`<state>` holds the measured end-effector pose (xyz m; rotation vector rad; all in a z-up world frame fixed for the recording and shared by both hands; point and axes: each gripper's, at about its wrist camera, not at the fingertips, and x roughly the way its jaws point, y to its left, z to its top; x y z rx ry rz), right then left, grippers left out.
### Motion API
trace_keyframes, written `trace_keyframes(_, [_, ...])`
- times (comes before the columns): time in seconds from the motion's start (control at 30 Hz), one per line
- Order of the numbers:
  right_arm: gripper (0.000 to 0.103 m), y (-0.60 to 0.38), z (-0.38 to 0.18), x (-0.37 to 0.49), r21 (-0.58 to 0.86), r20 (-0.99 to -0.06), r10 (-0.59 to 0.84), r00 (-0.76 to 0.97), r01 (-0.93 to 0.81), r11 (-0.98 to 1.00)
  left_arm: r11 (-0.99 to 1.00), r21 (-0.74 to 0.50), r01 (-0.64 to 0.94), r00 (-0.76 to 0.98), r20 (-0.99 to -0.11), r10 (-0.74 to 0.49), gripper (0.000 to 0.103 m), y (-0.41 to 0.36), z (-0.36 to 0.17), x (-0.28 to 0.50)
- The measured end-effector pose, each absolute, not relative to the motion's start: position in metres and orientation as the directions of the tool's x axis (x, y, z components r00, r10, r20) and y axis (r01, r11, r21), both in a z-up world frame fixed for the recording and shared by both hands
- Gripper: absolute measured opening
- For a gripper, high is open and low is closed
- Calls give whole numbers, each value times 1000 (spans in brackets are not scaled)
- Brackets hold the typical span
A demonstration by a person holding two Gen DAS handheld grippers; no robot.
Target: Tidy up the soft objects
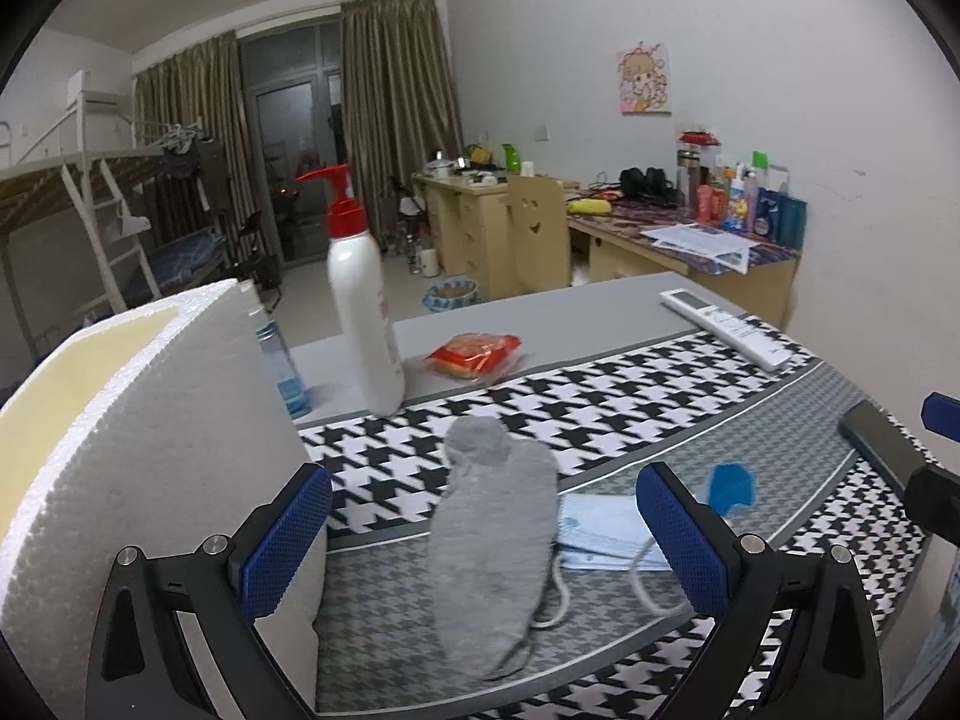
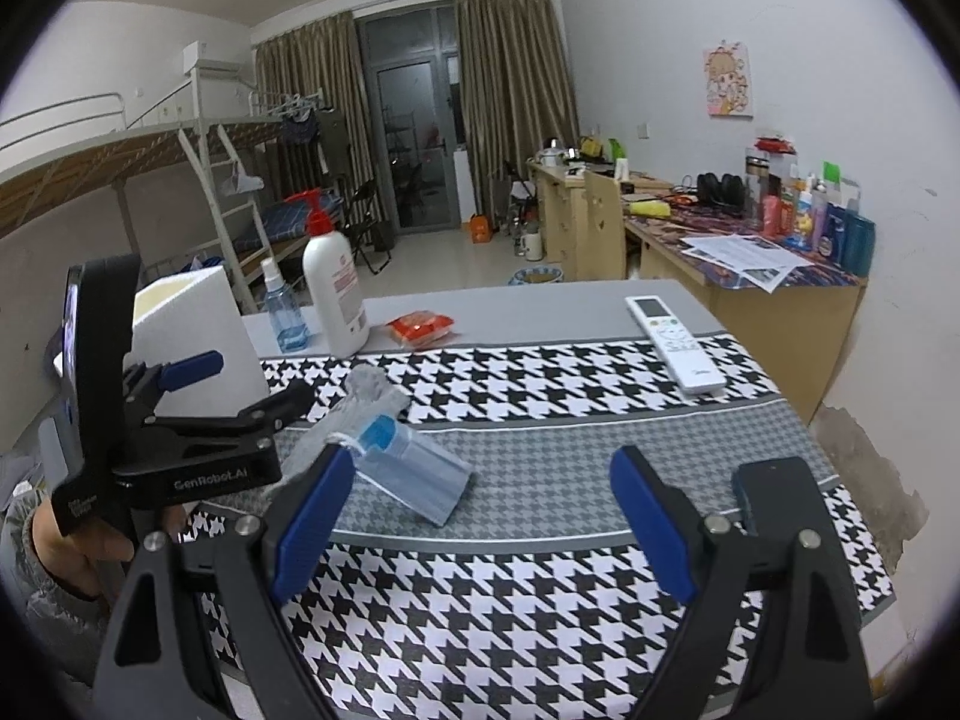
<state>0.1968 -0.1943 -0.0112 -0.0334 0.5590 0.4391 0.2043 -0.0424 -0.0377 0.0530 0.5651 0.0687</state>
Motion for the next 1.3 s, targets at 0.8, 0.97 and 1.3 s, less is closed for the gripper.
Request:
trace_keyframes(0.8, [90,-160,-32,220,59,-591,432,681,-498,865,998,47,-48,759,-648,67,93,-32,-68,220])
trace_keyframes(0.97, [90,-156,-35,226,63,-606,434,667,-503,862,999,34,-40,747,-663,52,92,-30,-72,223])
trace_keyframes(1.3, [90,-144,-50,242,59,-658,423,623,-517,854,999,28,-39,701,-712,47,82,-26,-82,230])
